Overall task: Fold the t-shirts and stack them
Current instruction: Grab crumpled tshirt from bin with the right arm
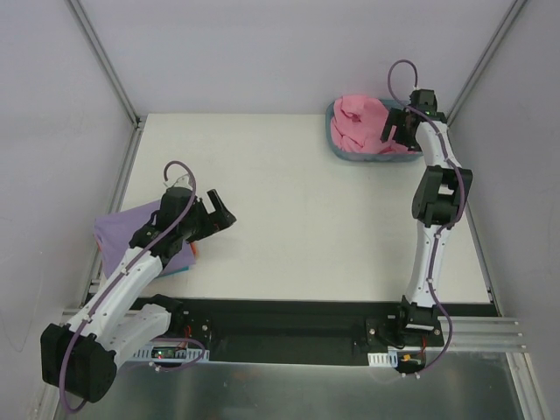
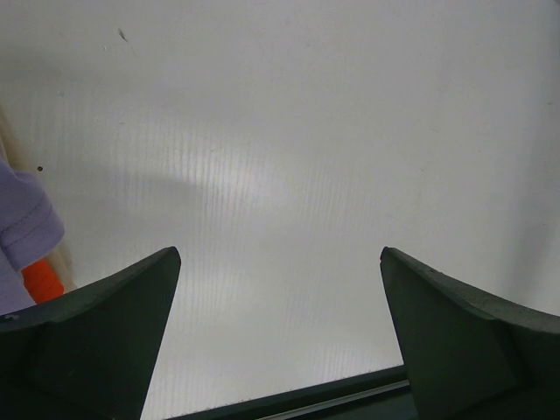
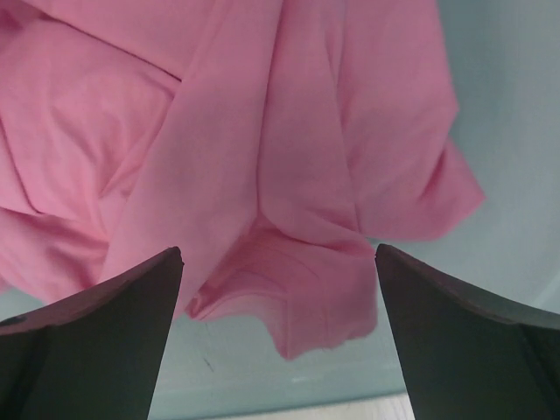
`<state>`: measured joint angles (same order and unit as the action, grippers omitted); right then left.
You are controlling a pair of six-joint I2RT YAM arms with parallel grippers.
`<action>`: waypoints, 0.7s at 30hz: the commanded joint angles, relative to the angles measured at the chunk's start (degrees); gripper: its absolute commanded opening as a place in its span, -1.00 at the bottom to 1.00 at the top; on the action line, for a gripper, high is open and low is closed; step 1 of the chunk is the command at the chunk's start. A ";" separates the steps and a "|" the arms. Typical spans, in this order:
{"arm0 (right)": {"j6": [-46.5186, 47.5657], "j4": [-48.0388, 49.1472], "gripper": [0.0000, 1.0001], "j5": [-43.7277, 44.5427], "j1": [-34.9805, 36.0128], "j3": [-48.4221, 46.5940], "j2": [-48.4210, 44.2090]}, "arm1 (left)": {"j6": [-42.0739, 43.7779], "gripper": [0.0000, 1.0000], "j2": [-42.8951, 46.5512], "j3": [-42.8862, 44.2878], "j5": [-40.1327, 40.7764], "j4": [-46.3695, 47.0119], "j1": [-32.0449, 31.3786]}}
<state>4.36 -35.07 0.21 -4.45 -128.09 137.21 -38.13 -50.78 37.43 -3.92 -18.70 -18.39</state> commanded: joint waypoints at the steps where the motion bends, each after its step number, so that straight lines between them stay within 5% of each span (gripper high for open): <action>1: 3.37 -0.35 0.93 0.85 1.99 -3.22 1.39 | -0.63 0.98 -2.21 2.65 -0.38 1.47 -0.33; 11: 2.06 -0.35 0.93 -3.19 2.25 -3.39 5.88 | -0.89 0.99 -2.30 2.47 -0.38 1.91 -0.33; 14: 1.97 -0.26 0.54 -3.90 2.25 -4.09 6.41 | -0.98 0.99 -2.30 2.38 -0.38 2.00 -0.33; 18: 1.62 0.26 -0.32 -5.13 2.25 -4.36 6.06 | -0.98 0.99 -2.04 2.38 -0.38 2.00 -0.33; 21: 0.04 0.61 -0.70 -5.74 2.16 -4.71 4.74 | -0.98 0.98 -1.43 2.38 -0.29 2.09 -0.33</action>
<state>5.98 -34.96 -3.62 -2.13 -129.86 143.15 -38.37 -53.71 37.91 -4.05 -18.20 -18.41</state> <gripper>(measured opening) 0.270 0.993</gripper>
